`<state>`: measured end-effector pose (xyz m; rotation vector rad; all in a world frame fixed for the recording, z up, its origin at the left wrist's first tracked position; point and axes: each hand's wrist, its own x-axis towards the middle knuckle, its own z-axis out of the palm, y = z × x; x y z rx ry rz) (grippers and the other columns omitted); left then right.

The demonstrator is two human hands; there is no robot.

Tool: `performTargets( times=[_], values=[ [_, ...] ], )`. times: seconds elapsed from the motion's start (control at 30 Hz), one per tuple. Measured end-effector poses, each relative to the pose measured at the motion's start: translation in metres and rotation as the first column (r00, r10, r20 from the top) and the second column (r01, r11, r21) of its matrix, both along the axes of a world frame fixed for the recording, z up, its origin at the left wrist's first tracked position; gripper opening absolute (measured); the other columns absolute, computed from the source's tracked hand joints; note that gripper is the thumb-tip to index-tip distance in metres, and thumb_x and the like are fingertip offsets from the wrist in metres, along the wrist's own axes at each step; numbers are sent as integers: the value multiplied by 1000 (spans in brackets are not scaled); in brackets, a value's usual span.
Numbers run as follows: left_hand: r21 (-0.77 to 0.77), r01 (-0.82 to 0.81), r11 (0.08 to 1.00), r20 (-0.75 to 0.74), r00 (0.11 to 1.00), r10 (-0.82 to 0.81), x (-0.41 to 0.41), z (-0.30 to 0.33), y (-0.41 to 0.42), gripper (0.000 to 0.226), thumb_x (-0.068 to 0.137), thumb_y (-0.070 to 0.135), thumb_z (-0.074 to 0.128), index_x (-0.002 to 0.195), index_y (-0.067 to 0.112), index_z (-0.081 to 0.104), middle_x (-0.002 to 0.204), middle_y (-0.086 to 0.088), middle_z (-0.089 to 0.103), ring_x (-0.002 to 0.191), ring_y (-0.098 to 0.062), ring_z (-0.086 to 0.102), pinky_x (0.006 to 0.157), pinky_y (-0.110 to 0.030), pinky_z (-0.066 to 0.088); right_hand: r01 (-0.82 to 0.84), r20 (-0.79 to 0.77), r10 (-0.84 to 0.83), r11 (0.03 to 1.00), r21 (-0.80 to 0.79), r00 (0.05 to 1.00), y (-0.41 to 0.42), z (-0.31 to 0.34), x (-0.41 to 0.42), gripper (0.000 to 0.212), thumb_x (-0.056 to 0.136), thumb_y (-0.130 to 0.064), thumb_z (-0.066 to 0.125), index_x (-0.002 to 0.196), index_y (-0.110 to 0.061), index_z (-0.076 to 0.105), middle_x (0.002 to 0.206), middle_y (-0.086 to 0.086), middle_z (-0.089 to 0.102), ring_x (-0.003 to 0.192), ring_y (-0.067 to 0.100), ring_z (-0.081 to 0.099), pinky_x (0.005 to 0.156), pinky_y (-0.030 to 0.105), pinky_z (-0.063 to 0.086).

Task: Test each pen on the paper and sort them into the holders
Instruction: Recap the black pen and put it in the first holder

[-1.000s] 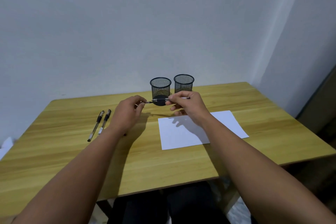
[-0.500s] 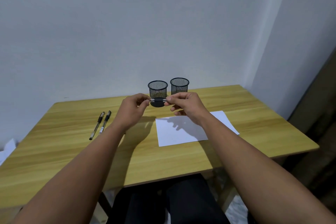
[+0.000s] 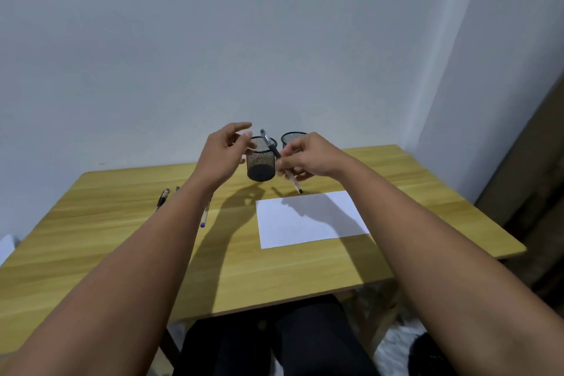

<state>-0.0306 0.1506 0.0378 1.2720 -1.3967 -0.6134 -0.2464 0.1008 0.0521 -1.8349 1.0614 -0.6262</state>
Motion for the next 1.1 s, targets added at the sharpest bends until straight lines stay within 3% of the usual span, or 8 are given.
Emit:
performTargets(
  times=[0.17, 0.27, 0.4, 0.53, 0.63, 0.87, 1.0, 1.1],
  values=[
    [80, -159, 984, 95, 984, 151, 26, -20, -25, 52, 89, 38, 69, 139, 33, 54, 115, 7, 67, 106, -11, 65, 94, -45, 56, 224, 138, -210, 969, -100, 968, -41, 11, 10, 18, 93, -9, 81, 81, -10, 68, 75, 5, 67, 71, 23, 69, 72, 43, 68],
    [131, -186, 974, 132, 977, 168, 28, -35, -48, 74, 83, 43, 77, 148, 31, 44, 132, 5, 60, 119, -15, 58, 99, -43, 52, 332, 180, -301, 926, -180, 937, -70, 16, 28, 17, 89, -12, 83, 81, -14, 68, 73, 2, 68, 68, 17, 70, 57, 27, 59],
    [191, -184, 964, 146, 977, 158, 25, -54, -82, 106, 72, 48, 86, 158, 31, 27, 151, 2, 45, 134, -17, 46, 110, -42, 43, 391, 161, -357, 866, -312, 920, -107, 14, 55, 16, 82, -20, 85, 78, -25, 70, 77, -5, 73, 79, 20, 76, 73, 35, 62],
    [217, -167, 962, 138, 981, 139, 23, -67, -111, 124, 62, 54, 90, 160, 28, 18, 153, 1, 44, 136, -18, 46, 109, -38, 43, 388, 125, -368, 840, -379, 921, -131, 2, 82, 13, 79, -19, 81, 78, -25, 69, 80, -5, 75, 81, 18, 76, 78, 33, 62],
    [199, -150, 969, 100, 986, 132, 22, -75, -120, 120, 61, 50, 92, 158, 25, 25, 139, 4, 54, 122, -14, 57, 100, -30, 48, 352, 34, -372, 840, -414, 928, -142, -9, 96, 11, 80, -21, 81, 86, -19, 73, 87, -3, 75, 87, 19, 73, 78, 31, 58],
    [118, -185, 976, 104, 979, 173, 21, -83, -123, 75, 65, 40, 91, 131, 23, 60, 115, 9, 69, 95, 6, 65, 87, -24, 56, 293, -160, -387, 860, -417, 908, -150, -29, 116, 25, 78, -21, 81, 67, -24, 58, 81, -3, 70, 86, 24, 69, 70, 29, 49],
    [113, -181, 977, 97, 981, 170, 23, -87, -124, 74, 63, 44, 91, 129, 27, 62, 113, 13, 71, 94, 8, 65, 87, -26, 57, 301, -216, -411, 863, -406, 886, -150, -38, 120, 5, 82, -21, 81, 84, -19, 77, 94, 4, 79, 94, 28, 74, 82, 36, 61],
    [119, -180, 976, 103, 980, 168, 25, -88, -125, 75, 61, 48, 91, 127, 28, 62, 113, 14, 71, 95, 5, 67, 88, -30, 58, 313, -215, -424, 857, -409, 880, -146, -39, 119, 12, 85, -23, 84, 94, -17, 80, 101, 5, 79, 98, 28, 74, 87, 38, 62]
  ],
)
